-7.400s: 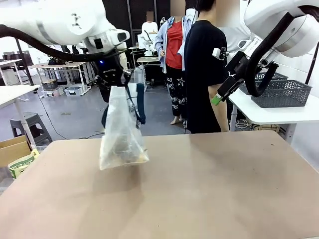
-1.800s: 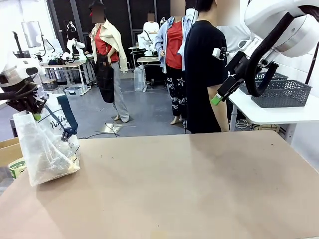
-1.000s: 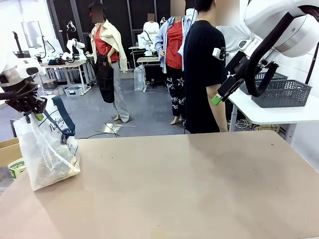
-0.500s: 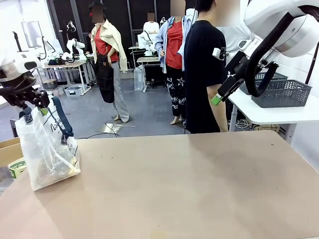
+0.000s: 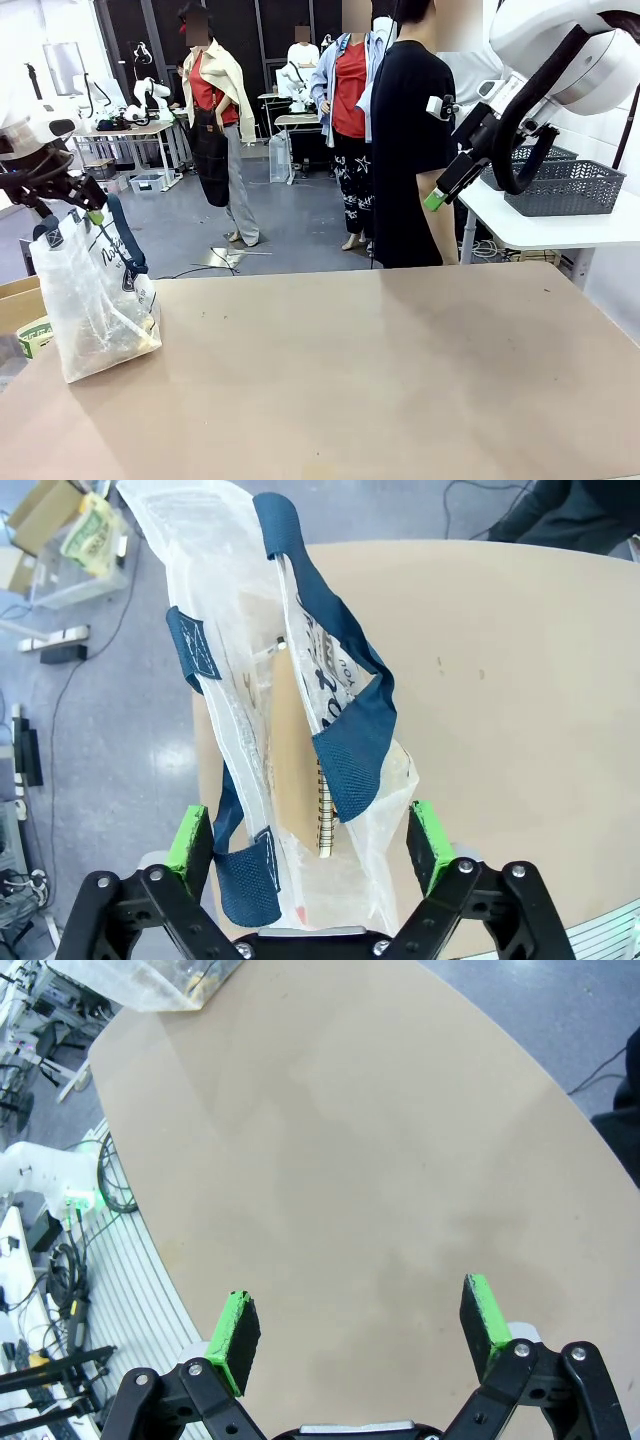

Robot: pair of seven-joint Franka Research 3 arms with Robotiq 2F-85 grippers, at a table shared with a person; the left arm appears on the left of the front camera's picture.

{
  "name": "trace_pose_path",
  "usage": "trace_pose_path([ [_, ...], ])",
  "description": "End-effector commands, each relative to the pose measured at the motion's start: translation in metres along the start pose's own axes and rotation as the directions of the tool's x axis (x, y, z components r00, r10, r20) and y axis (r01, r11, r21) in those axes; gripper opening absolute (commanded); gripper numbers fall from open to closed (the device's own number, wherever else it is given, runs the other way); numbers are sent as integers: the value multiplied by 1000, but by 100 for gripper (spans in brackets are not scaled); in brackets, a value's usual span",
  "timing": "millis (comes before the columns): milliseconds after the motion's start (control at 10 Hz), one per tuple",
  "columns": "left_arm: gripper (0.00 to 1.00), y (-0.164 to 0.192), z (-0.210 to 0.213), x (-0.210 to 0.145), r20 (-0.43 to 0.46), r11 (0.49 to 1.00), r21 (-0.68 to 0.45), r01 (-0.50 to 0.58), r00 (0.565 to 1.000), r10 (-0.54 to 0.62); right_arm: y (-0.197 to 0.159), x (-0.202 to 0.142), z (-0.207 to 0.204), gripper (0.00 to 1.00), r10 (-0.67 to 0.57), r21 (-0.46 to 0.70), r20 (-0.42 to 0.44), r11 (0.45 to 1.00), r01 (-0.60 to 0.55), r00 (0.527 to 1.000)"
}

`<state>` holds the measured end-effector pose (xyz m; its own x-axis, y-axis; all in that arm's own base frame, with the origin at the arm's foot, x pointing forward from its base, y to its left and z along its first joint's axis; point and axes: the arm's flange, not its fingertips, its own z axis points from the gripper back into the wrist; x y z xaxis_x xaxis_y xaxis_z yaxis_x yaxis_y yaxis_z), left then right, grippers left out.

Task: Transfer purchased items from the store into the shopping bag.
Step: Move the Reusable shopping bag to the right side of the table.

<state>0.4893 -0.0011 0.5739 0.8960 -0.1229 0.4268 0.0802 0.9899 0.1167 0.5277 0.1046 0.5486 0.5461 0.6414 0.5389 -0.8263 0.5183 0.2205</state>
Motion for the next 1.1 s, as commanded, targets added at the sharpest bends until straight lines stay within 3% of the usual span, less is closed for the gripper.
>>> trace_pose_path([
  [0, 100, -3, 3, -6, -2, 1000, 0, -3, 1000, 3, -1, 5, 1, 100, -12, -1, -15, 1000, 12, 1000],
  [1000, 100, -2, 6, -2, 6, 1000, 1, 3, 1000, -3, -1, 5, 1, 100, -12, -1, -15, 1000, 12, 1000],
])
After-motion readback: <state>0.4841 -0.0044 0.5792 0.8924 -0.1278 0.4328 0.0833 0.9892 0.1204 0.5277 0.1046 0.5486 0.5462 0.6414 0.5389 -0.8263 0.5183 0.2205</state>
